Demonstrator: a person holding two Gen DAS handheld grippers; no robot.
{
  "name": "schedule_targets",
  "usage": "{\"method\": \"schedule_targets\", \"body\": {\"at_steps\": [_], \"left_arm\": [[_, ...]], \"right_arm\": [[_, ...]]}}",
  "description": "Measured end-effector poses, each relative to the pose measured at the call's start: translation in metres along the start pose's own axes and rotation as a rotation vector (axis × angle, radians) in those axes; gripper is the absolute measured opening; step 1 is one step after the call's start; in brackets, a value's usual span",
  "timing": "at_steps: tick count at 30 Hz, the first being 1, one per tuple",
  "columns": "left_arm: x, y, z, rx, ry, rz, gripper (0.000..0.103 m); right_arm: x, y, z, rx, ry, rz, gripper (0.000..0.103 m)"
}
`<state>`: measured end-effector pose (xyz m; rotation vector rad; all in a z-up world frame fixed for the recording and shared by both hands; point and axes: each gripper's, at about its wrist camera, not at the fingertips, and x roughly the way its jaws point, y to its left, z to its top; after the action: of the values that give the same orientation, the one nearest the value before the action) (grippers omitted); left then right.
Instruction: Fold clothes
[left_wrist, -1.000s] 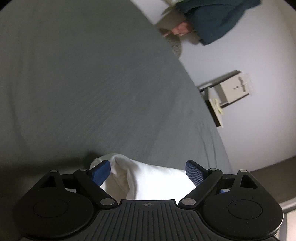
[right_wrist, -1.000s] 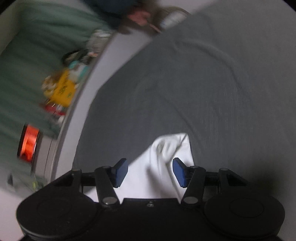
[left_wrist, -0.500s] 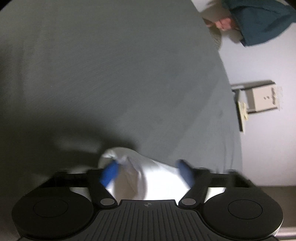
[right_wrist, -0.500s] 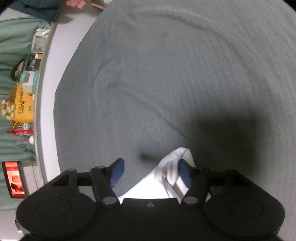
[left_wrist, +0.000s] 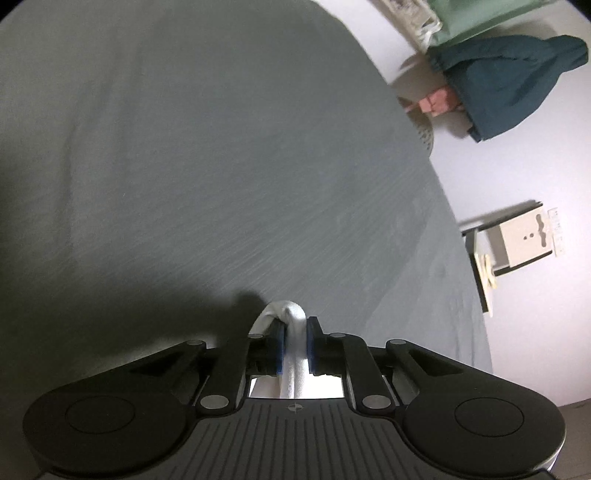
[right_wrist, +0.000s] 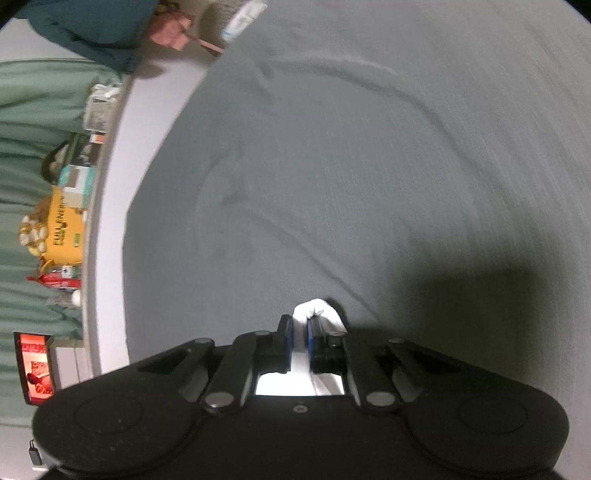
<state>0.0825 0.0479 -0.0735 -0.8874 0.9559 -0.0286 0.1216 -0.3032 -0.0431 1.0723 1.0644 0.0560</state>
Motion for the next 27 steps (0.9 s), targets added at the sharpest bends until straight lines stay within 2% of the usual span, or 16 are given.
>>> {"method": "schedule_targets", "body": {"at_steps": [4,9,13,18,23,27], "left_arm": [[-0.015,-0.004,0.014,0.021,-0.029,-0.029,0.011],[-0.019,-0.014,0.039,0.035,-0.075,-0.036,0.011],[-0.003,-0.034,0.072,0.056,-0.145,-0.052,0.011],[0.037,-0.063,0.115,0.077,-0.216,-0.048,0.011],[0.071,-0.065,0.135,0.081,-0.188,0.014,0.011],[0.059,-0.062,0.131,0.130,-0.199,-0.079,0.011]], "right_arm": [[-0.009,0.009,0.006,-0.028,-0.027,0.019,0.008],[-0.002,0.028,0.035,-0.033,-0.080,0.044,0.008],[0.007,0.045,0.052,-0.035,-0.155,0.070,0.008],[0.024,0.056,0.075,-0.031,-0.237,0.084,0.008],[0.045,0.042,0.077,0.003,-0.252,0.046,0.008],[0.035,0.036,0.073,-0.038,-0.251,0.100,0.008]]}}
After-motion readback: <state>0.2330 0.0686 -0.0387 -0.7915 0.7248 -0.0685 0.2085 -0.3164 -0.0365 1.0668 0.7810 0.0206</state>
